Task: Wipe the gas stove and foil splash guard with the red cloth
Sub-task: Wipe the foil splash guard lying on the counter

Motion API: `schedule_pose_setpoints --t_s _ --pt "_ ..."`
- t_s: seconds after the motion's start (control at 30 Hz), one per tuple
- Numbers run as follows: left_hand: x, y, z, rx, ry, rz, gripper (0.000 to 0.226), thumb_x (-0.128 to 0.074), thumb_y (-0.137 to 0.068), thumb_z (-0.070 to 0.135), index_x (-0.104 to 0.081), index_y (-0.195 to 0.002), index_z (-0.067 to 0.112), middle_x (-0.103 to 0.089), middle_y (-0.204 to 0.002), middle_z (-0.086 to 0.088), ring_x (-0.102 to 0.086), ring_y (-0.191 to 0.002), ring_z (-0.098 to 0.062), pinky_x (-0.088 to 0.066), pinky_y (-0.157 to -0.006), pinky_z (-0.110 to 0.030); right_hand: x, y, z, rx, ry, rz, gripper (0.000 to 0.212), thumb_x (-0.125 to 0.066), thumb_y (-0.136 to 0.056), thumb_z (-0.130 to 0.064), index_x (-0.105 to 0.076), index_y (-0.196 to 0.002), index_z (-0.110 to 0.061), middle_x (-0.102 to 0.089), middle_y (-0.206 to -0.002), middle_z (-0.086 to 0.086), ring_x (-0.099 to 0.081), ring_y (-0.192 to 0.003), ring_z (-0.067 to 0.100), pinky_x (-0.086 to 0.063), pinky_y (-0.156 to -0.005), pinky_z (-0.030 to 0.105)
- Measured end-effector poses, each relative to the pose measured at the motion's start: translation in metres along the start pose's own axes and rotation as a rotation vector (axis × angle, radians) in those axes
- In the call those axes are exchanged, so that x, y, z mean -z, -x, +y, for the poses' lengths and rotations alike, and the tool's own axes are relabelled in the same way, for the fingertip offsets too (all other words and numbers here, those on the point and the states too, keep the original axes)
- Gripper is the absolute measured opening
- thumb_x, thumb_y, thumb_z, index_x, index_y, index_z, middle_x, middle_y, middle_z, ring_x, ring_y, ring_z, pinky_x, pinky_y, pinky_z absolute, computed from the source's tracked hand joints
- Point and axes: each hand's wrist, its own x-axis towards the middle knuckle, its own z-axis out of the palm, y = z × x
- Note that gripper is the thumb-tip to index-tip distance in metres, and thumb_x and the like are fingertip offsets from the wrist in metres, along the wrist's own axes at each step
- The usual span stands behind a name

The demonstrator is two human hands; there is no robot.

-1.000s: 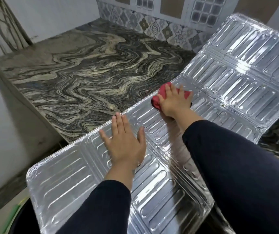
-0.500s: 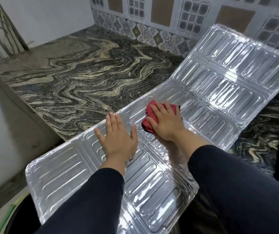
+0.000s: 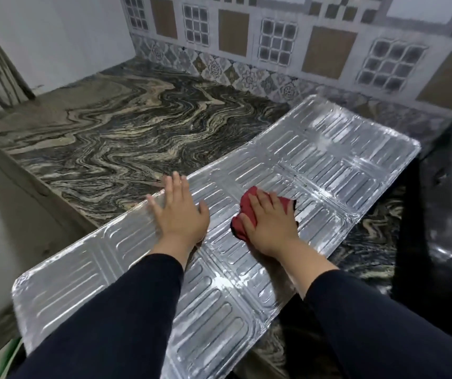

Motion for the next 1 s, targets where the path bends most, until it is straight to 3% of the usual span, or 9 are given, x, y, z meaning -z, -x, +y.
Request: schedule_pose_setpoints --t_s 0.23,0.4,0.6,0.7,0.8,1.0 --pt "-0.016 -0.029 0.019 -0.110 -0.016 -0.131 0.062 -0.008 -0.097 0.044 0.002 -0.151 0.014 0.012 -0.161 0.000 0.012 -0.148 -0.016 0.006 -0.114 -0.061 -0.012 0.029 -0.021 0.057 -0.020 0.004 0.064 -0.011 -0.094 -0.058 -0.004 -0.151 -0.029 0.002 -0.161 -0.007 0.011 -0.148 0.020 0.012 -0.116 0.055" --pt "-0.027 -0.029 0.014 -0.094 -0.008 -0.072 0.059 -0.008 -0.097 0.039 0.001 -0.151 0.015 0.010 -0.161 0.000 0.011 -0.149 -0.016 0.004 -0.116 -0.061 -0.006 0.011 -0.012 0.160 0.033 0.006 0.075 0.005 -0.084 -0.061 -0.004 -0.151 -0.030 0.000 -0.161 -0.008 0.011 -0.148 0.019 0.013 -0.116 0.053" --pt "-0.031 -0.031 0.014 -0.081 0.014 -0.015 0.058 -0.011 -0.098 0.035 -0.002 -0.151 0.015 0.006 -0.162 0.000 0.008 -0.149 -0.016 0.004 -0.117 -0.059 0.001 -0.062 -0.029 0.170 0.017 0.022 0.056 -0.016 -0.099 -0.049 -0.010 -0.151 -0.030 -0.003 -0.161 -0.008 0.006 -0.148 0.022 0.009 -0.116 0.056" --pt "-0.034 -0.031 0.014 -0.074 0.021 0.003 0.059 -0.012 -0.097 0.037 -0.003 -0.151 0.015 0.006 -0.162 0.001 0.009 -0.149 -0.015 0.004 -0.116 -0.059 0.005 -0.099 -0.032 0.124 0.006 0.027 0.056 -0.015 -0.099 -0.049 -0.010 -0.152 -0.030 -0.005 -0.161 -0.008 0.005 -0.148 0.023 0.008 -0.116 0.056" --pt "-0.036 -0.030 0.014 -0.054 0.015 0.003 0.069 -0.008 -0.093 0.052 0.000 -0.151 0.016 0.010 -0.161 0.002 0.011 -0.148 -0.014 0.006 -0.116 -0.058 0.011 -0.122 -0.014 0.021 -0.016 0.067 0.059 -0.016 -0.097 -0.052 -0.012 -0.151 -0.029 -0.008 -0.161 -0.007 0.000 -0.148 0.024 0.004 -0.117 0.056" --pt "-0.036 -0.032 0.015 -0.040 -0.018 -0.016 0.076 -0.006 -0.091 0.060 0.003 -0.151 0.015 0.013 -0.161 0.001 0.014 -0.148 -0.015 0.006 -0.115 -0.059 0.014 -0.107 0.026 -0.125 -0.049 0.116 0.060 -0.017 -0.096 -0.055 -0.016 -0.150 -0.028 -0.012 -0.161 -0.004 -0.003 -0.148 0.025 0.001 -0.117 0.055"
